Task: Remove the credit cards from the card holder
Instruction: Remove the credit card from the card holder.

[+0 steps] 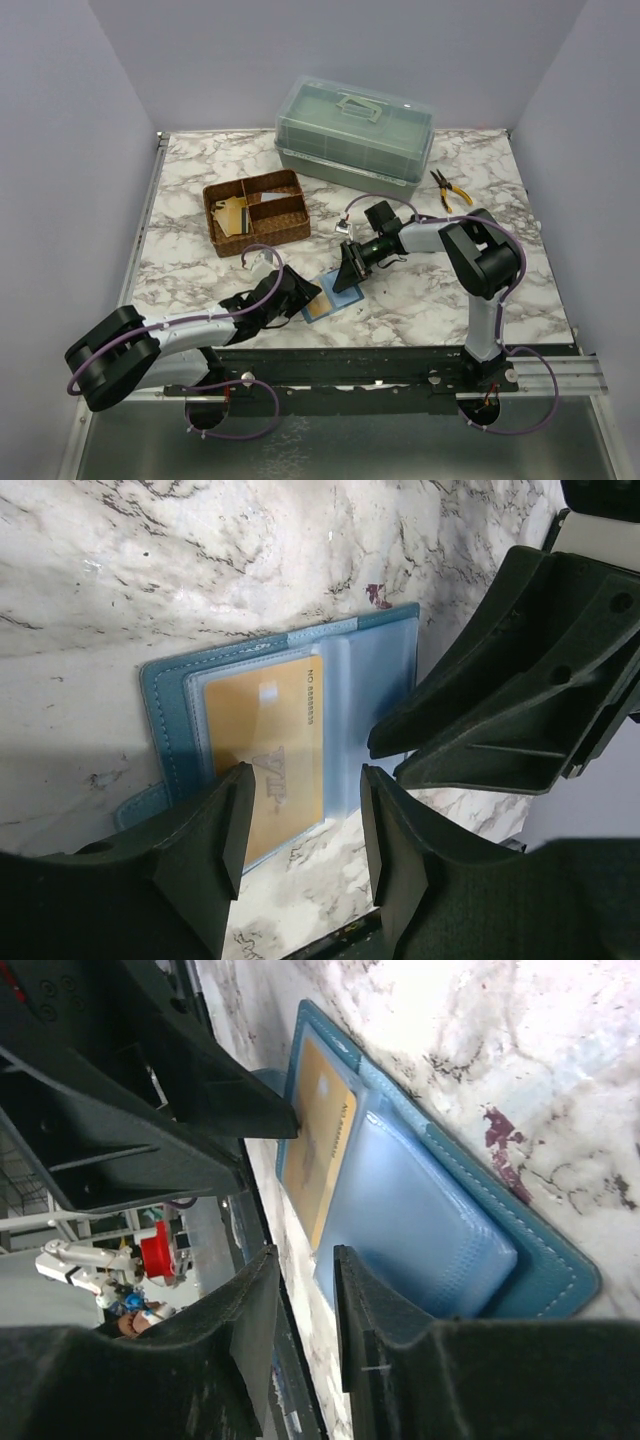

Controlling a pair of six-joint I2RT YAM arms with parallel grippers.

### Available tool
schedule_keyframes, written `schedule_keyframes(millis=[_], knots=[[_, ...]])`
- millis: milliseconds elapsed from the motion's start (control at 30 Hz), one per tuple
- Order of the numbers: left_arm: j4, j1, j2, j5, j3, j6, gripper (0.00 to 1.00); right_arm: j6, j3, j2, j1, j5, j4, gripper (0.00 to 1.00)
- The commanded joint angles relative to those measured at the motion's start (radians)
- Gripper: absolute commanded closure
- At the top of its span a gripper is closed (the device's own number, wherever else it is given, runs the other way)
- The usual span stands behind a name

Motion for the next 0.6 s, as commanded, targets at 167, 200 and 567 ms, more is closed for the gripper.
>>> schedule_keyframes(millis=[167,200,567], knots=[[0.026,0.013,0.031,0.021,-0.054,-0.017,0.47,0.050,-0.038,-0.083,0.020,-0.131,0.107,0.59],[0.029,0.013,0.027,0.021,-0.054,-0.014,0.47,0.053,-0.035,-0.072,0.028,-0.132,0.105,0.59],[0.018,0.014,-0.106,0.010,-0.088,-0.017,0.47,0.057,-0.026,-0.012,0.080,0.061,0.071,0.65]])
